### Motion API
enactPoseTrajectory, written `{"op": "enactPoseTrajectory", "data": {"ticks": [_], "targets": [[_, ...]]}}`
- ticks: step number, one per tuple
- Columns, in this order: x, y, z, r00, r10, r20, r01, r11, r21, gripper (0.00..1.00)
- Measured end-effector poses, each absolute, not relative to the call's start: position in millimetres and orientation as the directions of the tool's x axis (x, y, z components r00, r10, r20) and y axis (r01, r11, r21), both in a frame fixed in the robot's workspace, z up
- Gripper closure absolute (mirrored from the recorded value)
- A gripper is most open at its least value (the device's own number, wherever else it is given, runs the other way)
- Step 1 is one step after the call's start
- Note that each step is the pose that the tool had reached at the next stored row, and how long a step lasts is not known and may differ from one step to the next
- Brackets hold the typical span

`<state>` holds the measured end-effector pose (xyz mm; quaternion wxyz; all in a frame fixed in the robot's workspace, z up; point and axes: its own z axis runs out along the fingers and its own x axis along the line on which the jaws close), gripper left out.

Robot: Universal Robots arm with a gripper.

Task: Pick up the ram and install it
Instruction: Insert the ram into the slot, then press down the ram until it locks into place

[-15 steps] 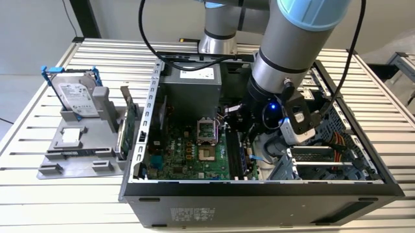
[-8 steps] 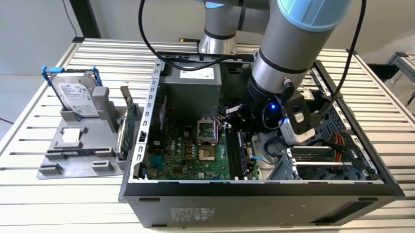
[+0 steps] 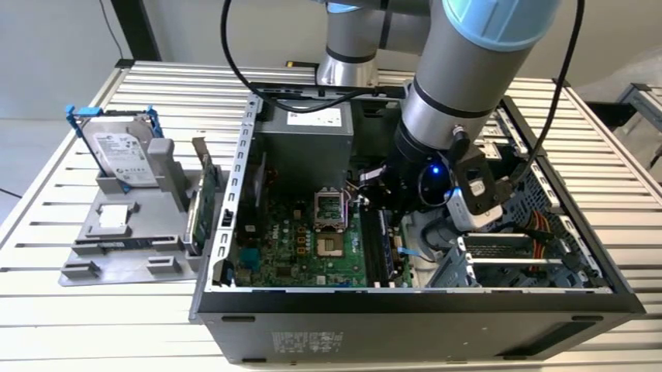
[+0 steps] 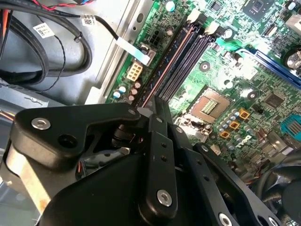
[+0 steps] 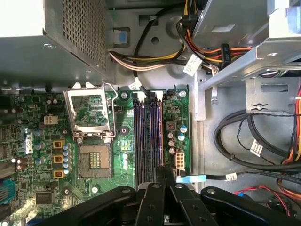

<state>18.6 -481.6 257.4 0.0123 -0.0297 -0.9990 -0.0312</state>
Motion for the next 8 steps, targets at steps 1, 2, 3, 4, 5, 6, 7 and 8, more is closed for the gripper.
{"op": "enactPoseTrajectory", "data": {"ticks": [1,2,3,4,5,6,7,8], "targets": [[18.6,-481.6,257.4,-0.998,0.059,0.027,0.06,0.996,0.062,1.0],[18.6,-481.6,257.4,-0.998,0.058,0.027,0.06,0.996,0.063,1.0],[18.6,-481.6,257.4,-0.998,0.058,0.027,0.06,0.996,0.064,1.0],[18.6,-481.6,257.4,-0.998,0.058,0.027,0.06,0.996,0.064,1.0],[18.6,-481.6,257.4,-0.998,0.058,0.027,0.06,0.996,0.065,1.0],[18.6,-481.6,257.4,-0.998,0.058,0.027,0.06,0.996,0.066,1.0],[18.6,-481.6,257.4,-0.998,0.058,0.027,0.06,0.996,0.066,1.0],[18.6,-481.6,257.4,-0.998,0.058,0.027,0.06,0.996,0.067,1.0]]}}
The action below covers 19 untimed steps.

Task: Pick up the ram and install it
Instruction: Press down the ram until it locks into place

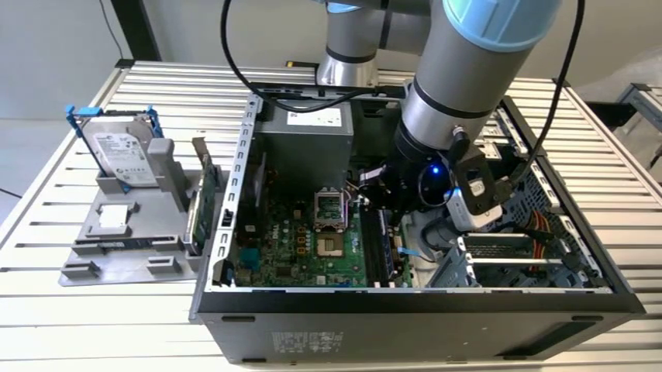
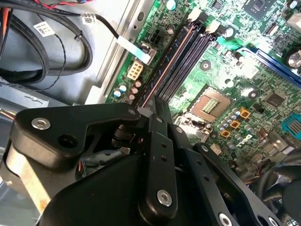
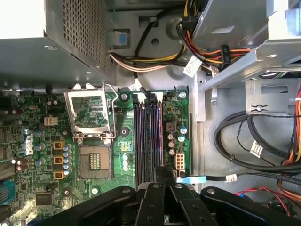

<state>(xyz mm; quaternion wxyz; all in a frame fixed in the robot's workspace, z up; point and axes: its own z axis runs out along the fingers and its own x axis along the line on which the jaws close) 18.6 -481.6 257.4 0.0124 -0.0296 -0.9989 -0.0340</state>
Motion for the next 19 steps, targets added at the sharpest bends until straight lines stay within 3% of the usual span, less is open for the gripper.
{"op": "enactPoseTrajectory", "data": {"ticks": [19], "targets": [[18.6,-481.6,257.4,-0.997,-0.077,0.027,-0.075,0.995,0.069,1.0]]}}
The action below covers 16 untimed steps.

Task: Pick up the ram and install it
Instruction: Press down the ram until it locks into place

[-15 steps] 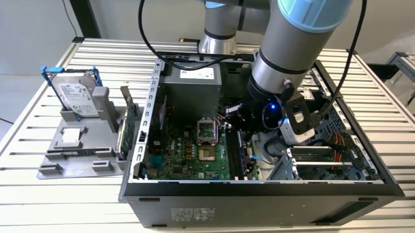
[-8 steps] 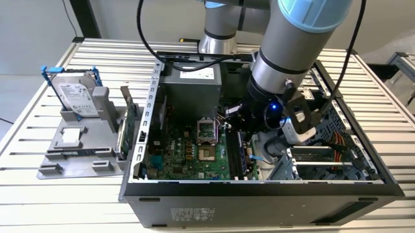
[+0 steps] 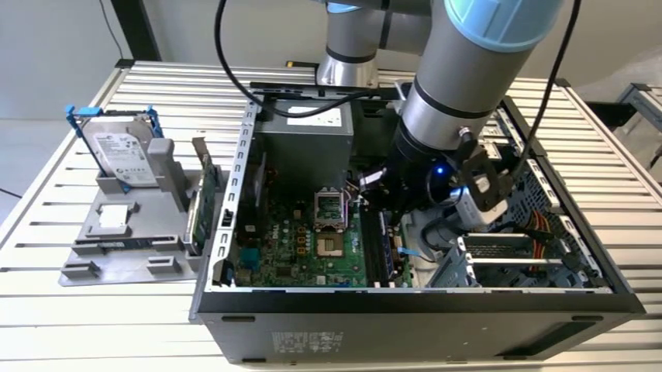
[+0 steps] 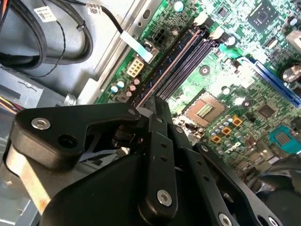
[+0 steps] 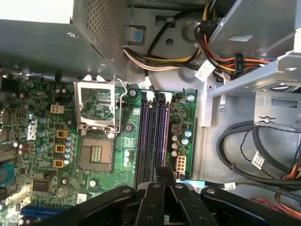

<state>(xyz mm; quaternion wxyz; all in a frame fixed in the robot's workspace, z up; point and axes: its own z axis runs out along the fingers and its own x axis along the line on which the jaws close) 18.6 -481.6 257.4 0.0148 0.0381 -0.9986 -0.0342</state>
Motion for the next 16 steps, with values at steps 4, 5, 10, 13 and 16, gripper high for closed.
{"op": "enactPoseTrajectory", "data": {"ticks": [4,5,10,13,16], "targets": [[18.6,-481.6,257.4,-0.994,-0.11,0.027,-0.108,0.992,0.069,1.0],[18.6,-481.6,257.4,-0.993,-0.118,0.027,-0.116,0.991,0.069,1.0],[18.6,-481.6,257.4,-0.987,-0.161,0.027,-0.158,0.985,0.069,1.0],[18.6,-481.6,257.4,-0.982,-0.188,0.027,-0.185,0.98,0.069,1.0],[18.6,-481.6,257.4,-0.977,-0.213,0.027,-0.211,0.975,0.069,1.0]]}}
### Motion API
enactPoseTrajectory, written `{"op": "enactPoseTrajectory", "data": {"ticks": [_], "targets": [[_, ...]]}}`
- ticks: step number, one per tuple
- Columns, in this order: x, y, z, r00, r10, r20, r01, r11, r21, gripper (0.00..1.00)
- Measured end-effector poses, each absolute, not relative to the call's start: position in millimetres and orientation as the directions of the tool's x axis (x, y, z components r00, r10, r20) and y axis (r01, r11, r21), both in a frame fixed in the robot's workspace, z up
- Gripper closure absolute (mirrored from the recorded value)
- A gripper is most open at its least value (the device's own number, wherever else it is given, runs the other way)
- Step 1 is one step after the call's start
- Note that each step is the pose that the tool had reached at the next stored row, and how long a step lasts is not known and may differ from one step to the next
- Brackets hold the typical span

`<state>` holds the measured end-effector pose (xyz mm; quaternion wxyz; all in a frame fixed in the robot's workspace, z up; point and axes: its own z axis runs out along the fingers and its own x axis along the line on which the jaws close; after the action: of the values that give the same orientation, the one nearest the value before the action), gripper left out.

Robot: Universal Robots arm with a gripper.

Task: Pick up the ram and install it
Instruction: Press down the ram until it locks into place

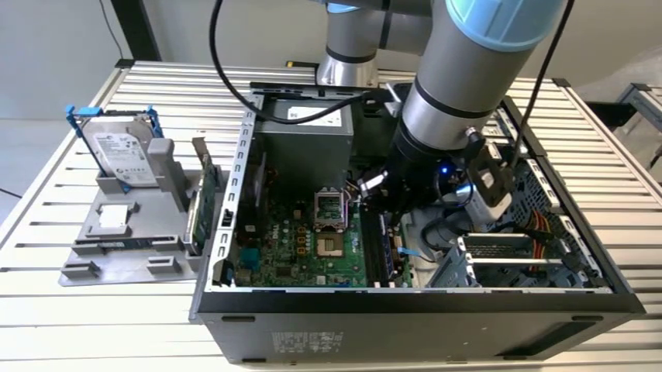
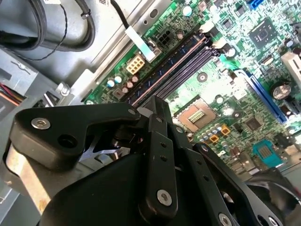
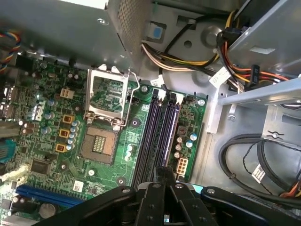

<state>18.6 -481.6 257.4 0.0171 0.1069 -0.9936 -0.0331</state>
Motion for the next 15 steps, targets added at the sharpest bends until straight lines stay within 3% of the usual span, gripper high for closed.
{"op": "enactPoseTrajectory", "data": {"ticks": [15], "targets": [[18.6,-481.6,257.4,-0.933,-0.358,0.027,-0.356,0.932,0.069,1.0]]}}
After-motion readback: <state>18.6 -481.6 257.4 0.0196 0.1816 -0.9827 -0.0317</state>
